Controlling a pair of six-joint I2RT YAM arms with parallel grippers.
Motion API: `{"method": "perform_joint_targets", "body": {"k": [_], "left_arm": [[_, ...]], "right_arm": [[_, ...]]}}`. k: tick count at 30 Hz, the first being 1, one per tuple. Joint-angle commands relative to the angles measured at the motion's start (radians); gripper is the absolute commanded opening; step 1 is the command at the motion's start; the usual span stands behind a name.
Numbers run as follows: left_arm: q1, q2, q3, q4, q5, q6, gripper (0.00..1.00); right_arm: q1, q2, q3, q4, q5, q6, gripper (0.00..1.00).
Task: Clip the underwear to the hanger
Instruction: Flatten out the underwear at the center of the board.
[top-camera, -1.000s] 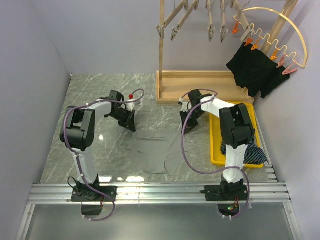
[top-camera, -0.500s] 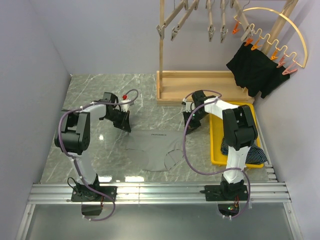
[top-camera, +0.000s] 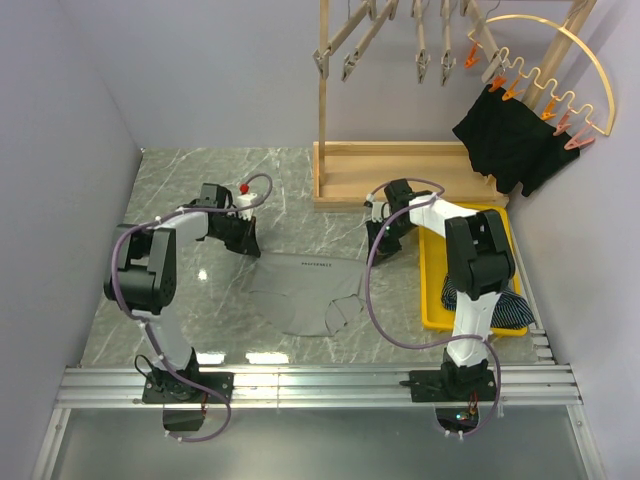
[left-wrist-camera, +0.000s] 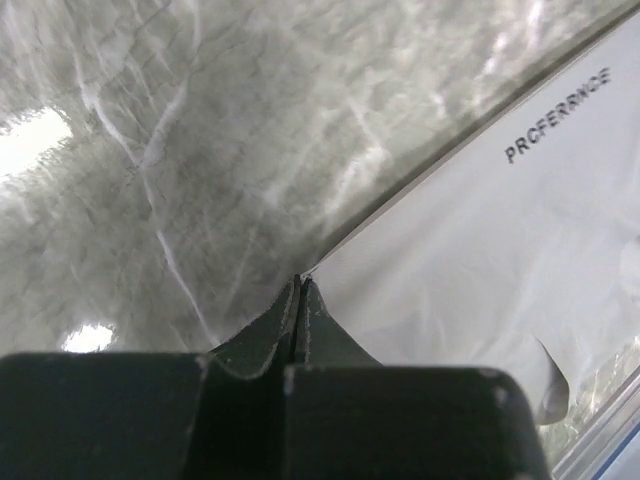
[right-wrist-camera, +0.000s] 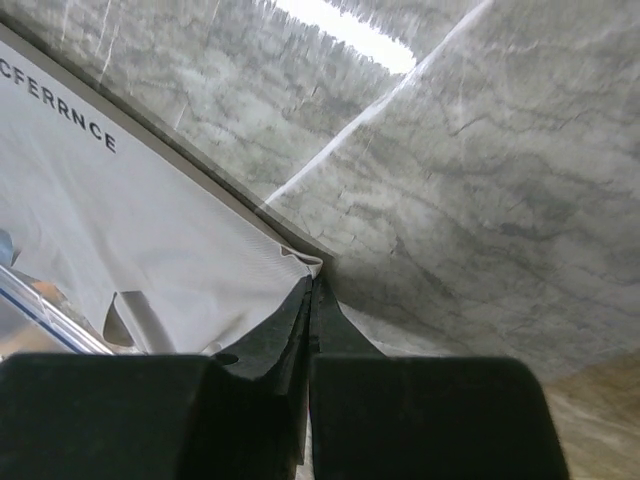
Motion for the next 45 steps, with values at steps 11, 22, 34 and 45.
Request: {"method": "perform_joint_targets", "body": {"k": [11, 22, 34, 45], "left_arm": [[0.003, 0.093, 0.101, 0.015, -0.050, -0.043, 0.19], [0.012, 0.035, 0.125, -0.011, -0.060, -0.038, 0.45], [-0.147, -0.322, 0.044, -0.302, -0.106, 0.448, 0.47], [-0.810, -0.456, -0.189, -0.228, -0.309, 0.382, 0.43]], "right_arm": [[-0.010, 0.065, 0.118, -0.019, 0.042, 0.008, 0.11], [-0.006, 0.028, 0.155, -0.050, 0.113, -0.007, 0.41], [-0.036, -0.130, 0.136, -0.119, 0.106, -0.036, 0.55], [-0.143, -0.153, 0.124, -0.145, 0.040, -0.005, 0.54]]}}
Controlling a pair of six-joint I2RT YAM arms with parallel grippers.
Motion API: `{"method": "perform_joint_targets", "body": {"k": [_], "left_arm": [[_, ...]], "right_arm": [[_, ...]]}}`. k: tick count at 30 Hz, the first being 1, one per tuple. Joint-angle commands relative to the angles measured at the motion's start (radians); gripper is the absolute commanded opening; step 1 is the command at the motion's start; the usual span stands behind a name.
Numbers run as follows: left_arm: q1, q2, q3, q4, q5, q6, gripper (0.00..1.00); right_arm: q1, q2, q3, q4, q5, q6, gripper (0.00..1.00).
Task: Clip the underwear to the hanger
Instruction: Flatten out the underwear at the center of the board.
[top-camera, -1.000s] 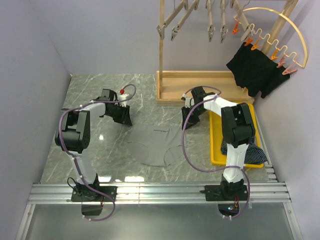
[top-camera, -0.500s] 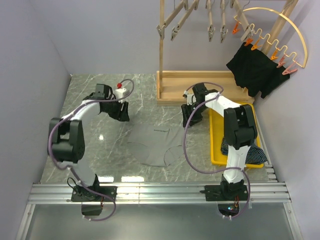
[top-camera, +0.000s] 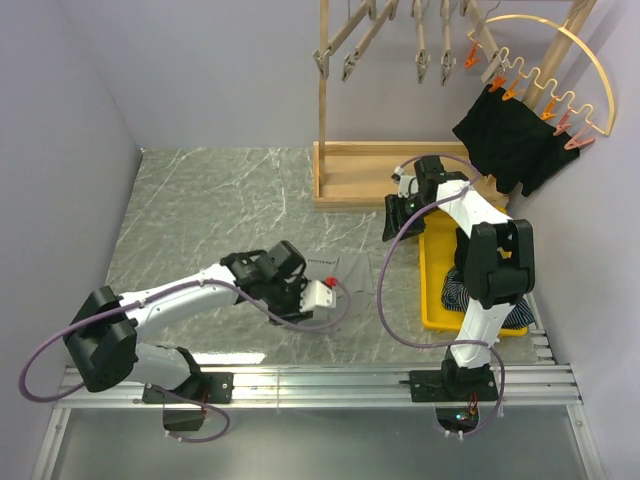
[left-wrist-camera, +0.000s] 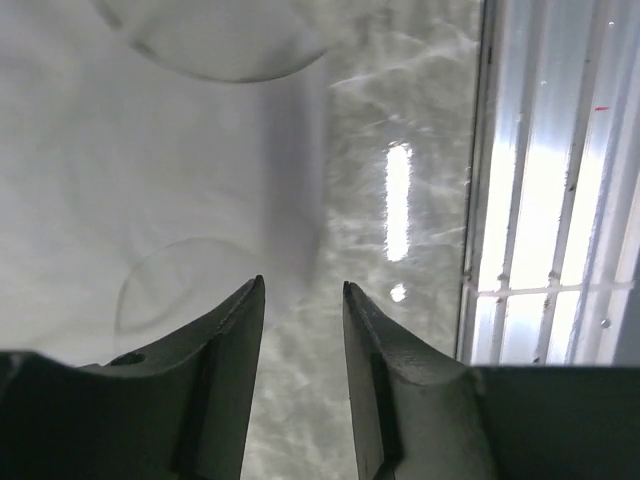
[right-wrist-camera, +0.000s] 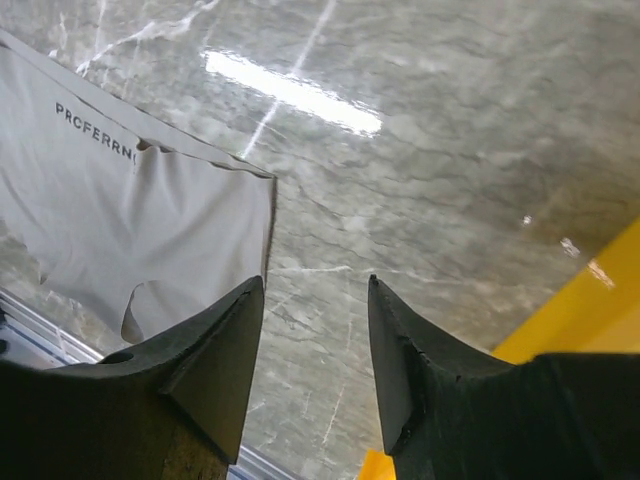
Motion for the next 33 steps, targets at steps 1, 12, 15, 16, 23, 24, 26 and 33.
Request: {"method": "perform_joint_targets", "body": {"k": [1, 12, 15, 16, 23, 24, 26, 33], "left_arm": [[-0.085, 0.017, -0.014, 0.066, -0.095, -0.060, 0.42], [-0.273, 0.172, -0.002, 0.190, -0.213, -0.234, 0.39], [-0.273, 0.215, 0.006, 0.207, -0.227, -0.251, 0.39], [-0.273, 0.223, 0.009, 0.212, -0.236, -0.249, 0.39], [-0.273, 0.252, -0.005, 0.247, -0.285, -0.220, 0.35], [-0.273, 0.250, -0.005, 0.242, -0.282, -0.220, 0.34], [-0.273, 0.241, 0.004, 0.230, -0.267, -0.222, 0.34], [-0.273, 0.243, 0.007, 0.218, -0.273, -0.205, 0.33]], "right_arm": [[-0.023, -0.046, -0.006, -0.025, -0.035, 0.008, 0.53], [-0.043, -0.034, -0.041, -0.041, -0.070, 0.004, 0.52], [-0.046, -0.037, -0.038, -0.042, -0.069, 0.004, 0.52], [-0.048, -0.037, -0.038, -0.044, -0.069, 0.002, 0.51], [-0.066, -0.052, -0.047, -0.047, -0.067, -0.005, 0.51], [-0.069, -0.055, -0.050, -0.047, -0.069, -0.007, 0.51], [-0.071, -0.060, -0.053, -0.048, -0.069, -0.012, 0.51], [-0.074, -0.049, -0.052, -0.052, -0.088, -0.015, 0.50]]}}
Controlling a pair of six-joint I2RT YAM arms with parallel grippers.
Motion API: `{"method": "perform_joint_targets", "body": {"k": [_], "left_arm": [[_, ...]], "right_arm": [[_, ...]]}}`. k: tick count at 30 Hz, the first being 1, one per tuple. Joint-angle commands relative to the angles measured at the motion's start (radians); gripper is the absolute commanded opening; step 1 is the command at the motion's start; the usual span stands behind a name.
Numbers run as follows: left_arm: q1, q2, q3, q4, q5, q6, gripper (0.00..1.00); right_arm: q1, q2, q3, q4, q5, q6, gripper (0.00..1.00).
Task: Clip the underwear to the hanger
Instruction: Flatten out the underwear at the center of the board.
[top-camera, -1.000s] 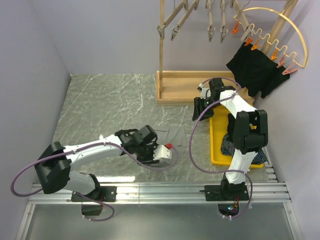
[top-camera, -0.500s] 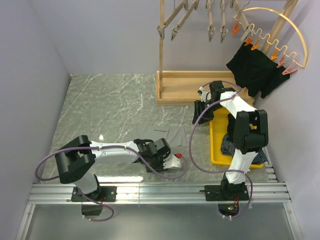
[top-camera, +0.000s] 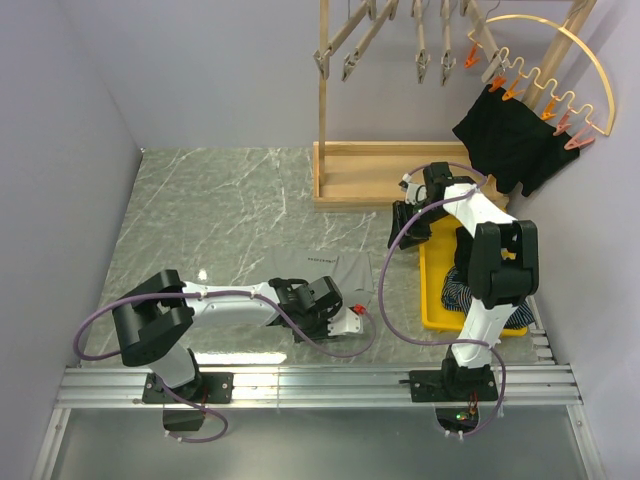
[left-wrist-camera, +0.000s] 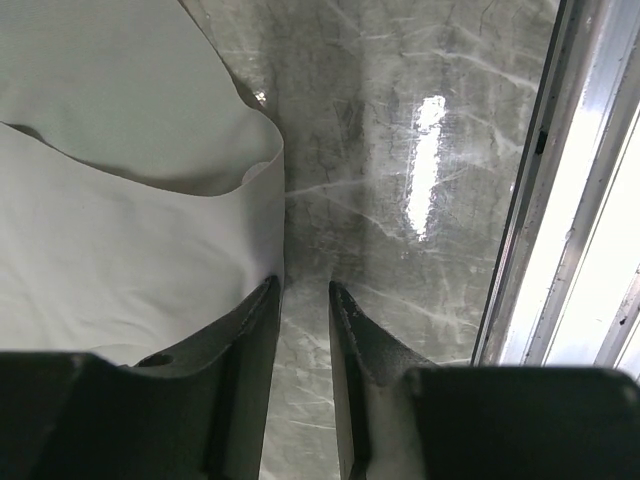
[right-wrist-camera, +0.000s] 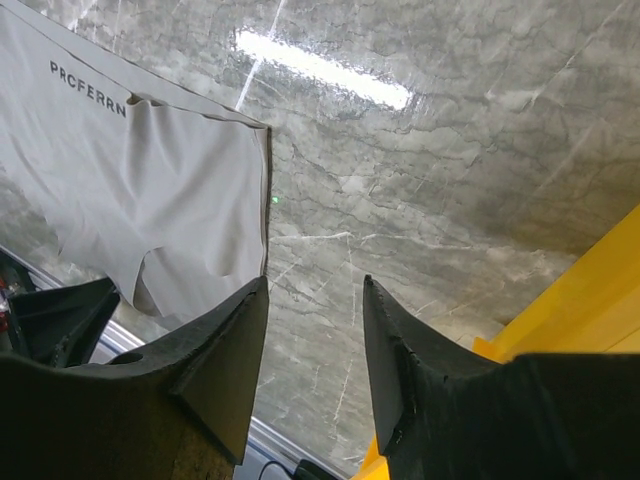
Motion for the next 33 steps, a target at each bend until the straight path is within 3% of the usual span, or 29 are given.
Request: {"method": "perform_joint_targets", "body": {"k": [1, 11, 22, 26, 33], "left_arm": [[-0.004, -0.009, 0.024, 0.004, -0.014, 0.016, 0.33], [0.001, -0.067, 0.040, -0.020, -0.018, 0.039, 0.33], [0.066, 0.023, 0.058, 0.007, -0.018, 0.071, 0.38], [0.071, 0.045, 0.049, -0.009, 0.005, 0.089, 0.32], [0.057, 0.066, 0.077, -0.081, 0.090, 0.083, 0.06]], "right_arm": [[-0.008, -0.042, 0.001, -0.012, -0.024, -0.013, 0.50], [-0.008, -0.029, -0.009, -0.009, -0.040, -0.020, 0.49], [-0.008, -0.029, -0.016, -0.010, -0.035, -0.027, 0.49], [-0.009, -0.033, -0.018, -0.010, -0.027, -0.030, 0.49], [-0.012, -0.034, -0.021, -0.009, -0.029, -0.028, 0.48]]}}
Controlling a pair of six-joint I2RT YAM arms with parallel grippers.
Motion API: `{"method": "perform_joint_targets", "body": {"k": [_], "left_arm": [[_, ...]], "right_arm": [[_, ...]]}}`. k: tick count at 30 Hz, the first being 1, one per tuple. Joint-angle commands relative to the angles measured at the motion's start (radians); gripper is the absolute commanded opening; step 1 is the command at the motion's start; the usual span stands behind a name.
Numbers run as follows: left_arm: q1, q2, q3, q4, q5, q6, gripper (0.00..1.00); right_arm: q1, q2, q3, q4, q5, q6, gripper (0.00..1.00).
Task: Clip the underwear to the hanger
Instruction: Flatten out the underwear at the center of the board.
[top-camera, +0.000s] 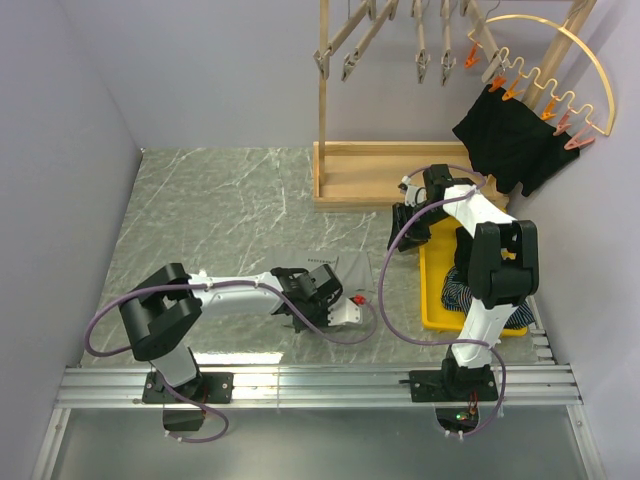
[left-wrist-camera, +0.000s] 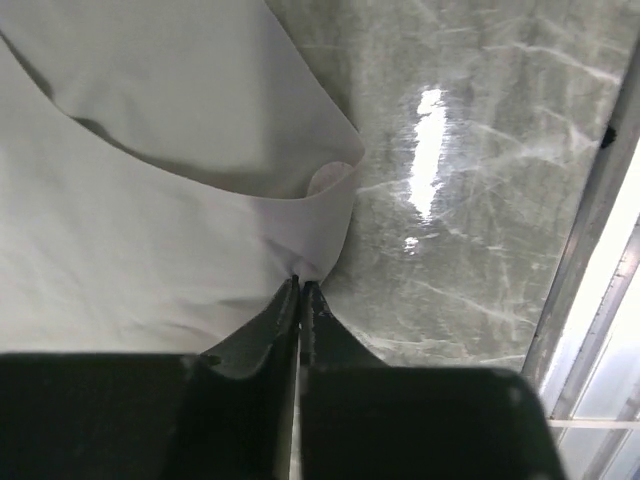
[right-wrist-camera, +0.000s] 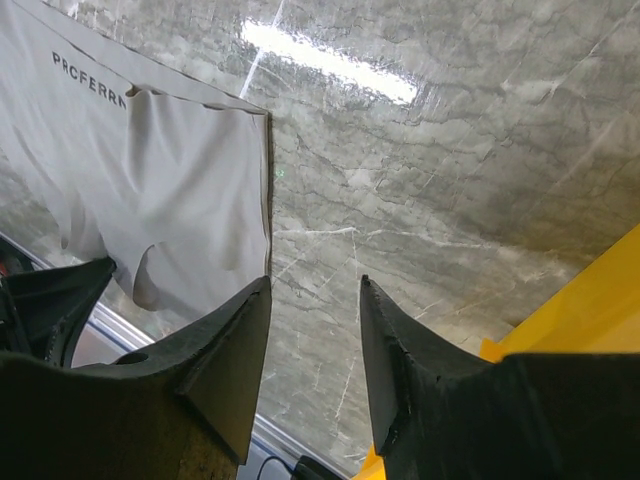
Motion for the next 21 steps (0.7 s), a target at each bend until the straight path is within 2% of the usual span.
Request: {"method": "perform_joint_targets", "body": {"k": [1, 3, 15, 17, 18, 20, 21], "left_arm": [[-0.021, 0.014, 0.027, -0.066, 0.081, 0.013, 0.04], [-0.033, 0.007, 0.029, -0.104, 0.104, 0.013, 0.00], [-0.102, -0.026, 0.079, -0.224, 0.245, -0.060, 0.02], [-0.104, -0.017, 0.088, -0.227, 0.245, -0.073, 0.12], [-0.104, -0.020, 0.091, -0.224, 0.236, -0.077, 0.25], [-0.096, -0.046, 0.110, -0.218, 0.213, -0.103, 0.34], [-0.084, -0.058, 0.124, -0.219, 0.221, -0.112, 0.43]], "right_arm": [[-0.009, -0.034, -0.005, -0.008, -0.006, -0.014, 0.48], [-0.009, -0.033, -0.003, -0.008, -0.004, -0.017, 0.48], [-0.011, -0.023, 0.014, -0.023, -0.026, -0.026, 0.48], [-0.012, -0.022, 0.023, -0.030, -0.029, -0.031, 0.48], [-0.011, -0.028, 0.026, -0.031, -0.030, -0.032, 0.49], [-0.011, -0.034, 0.035, -0.036, -0.029, -0.037, 0.50], [-0.012, -0.040, 0.038, -0.039, -0.029, -0.039, 0.51]]}}
